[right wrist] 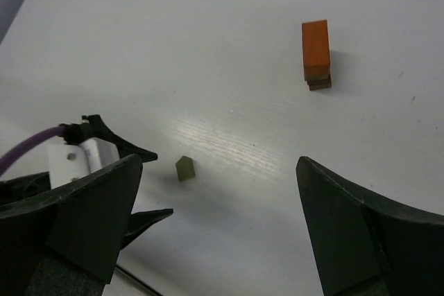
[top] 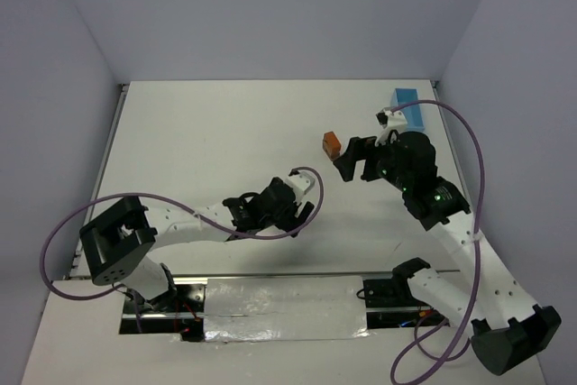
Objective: Build the wood block tower
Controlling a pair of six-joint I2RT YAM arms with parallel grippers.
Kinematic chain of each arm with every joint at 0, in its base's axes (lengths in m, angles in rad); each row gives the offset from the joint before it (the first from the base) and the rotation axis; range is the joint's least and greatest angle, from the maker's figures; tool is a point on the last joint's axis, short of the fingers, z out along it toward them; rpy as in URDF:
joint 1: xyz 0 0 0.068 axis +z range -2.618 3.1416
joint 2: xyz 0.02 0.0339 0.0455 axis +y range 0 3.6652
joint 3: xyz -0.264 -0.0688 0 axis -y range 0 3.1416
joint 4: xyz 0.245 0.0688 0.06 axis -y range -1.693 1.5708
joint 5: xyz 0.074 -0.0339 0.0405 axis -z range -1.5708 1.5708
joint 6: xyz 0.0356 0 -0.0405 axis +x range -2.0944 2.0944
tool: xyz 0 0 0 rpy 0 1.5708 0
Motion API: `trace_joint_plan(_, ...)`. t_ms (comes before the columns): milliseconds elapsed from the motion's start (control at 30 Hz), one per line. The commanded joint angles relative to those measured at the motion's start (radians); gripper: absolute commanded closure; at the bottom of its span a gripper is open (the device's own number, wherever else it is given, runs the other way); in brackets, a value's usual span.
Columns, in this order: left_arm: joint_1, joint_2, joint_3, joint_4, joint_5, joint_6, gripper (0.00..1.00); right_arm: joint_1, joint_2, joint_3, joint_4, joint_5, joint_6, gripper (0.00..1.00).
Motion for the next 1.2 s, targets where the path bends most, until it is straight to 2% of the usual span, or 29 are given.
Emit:
trace_joint_plan(0, 0.004, 0.023, -0.013, 0.155, -0.011, 0.088, 0.12, 0.005, -0.045, -0.010, 0.057, 0.001, 0.016, 0.00)
trace_joint_plan(167, 0.048, 0.074, -0.018, 0.186, 0.062, 0.145, 0.18, 0.006, -0.083, -0.033, 0.077, -0.007, 0.015, 0.00)
trace_joint_plan(233, 0.069, 0.081, -0.022, 0.195, 0.099, 0.143, 0.27, 0.006, -0.089, -0.035, 0.080, -0.012, 0.015, 0.00)
trace_joint_plan(400, 0.125, 0.104, -0.027, 0.218, 0.133, 0.145, 0.28, 0.006, -0.088, -0.050, 0.098, -0.041, 0.016, 0.00)
trace_joint_plan(667, 0.129, 0.152, -0.010, 0.227, 0.190, 0.163, 0.32, 0.006, -0.069, -0.072, 0.123, -0.065, 0.010, 0.00)
trace_joint_plan(700, 0.129, 0.151, -0.015, 0.232, 0.199, 0.165, 0.36, 0.008, -0.069, -0.073, 0.123, -0.064, 0.007, 0.00)
trace_joint_plan(933, 0.129, 0.175, -0.004, 0.232, 0.191, 0.159, 0.42, 0.005, -0.066, -0.070, 0.127, -0.071, 0.004, 0.00)
trace_joint_plan(1000, 0.129, 0.181, -0.001, 0.229, 0.191, 0.157, 0.51, 0.006, -0.066, -0.075, 0.127, -0.074, 0.003, 0.00)
trace_joint_plan(1167, 0.129, 0.206, 0.016, 0.213, 0.188, 0.159, 0.50, 0.008, -0.069, -0.076, 0.123, -0.074, 0.000, 0.00)
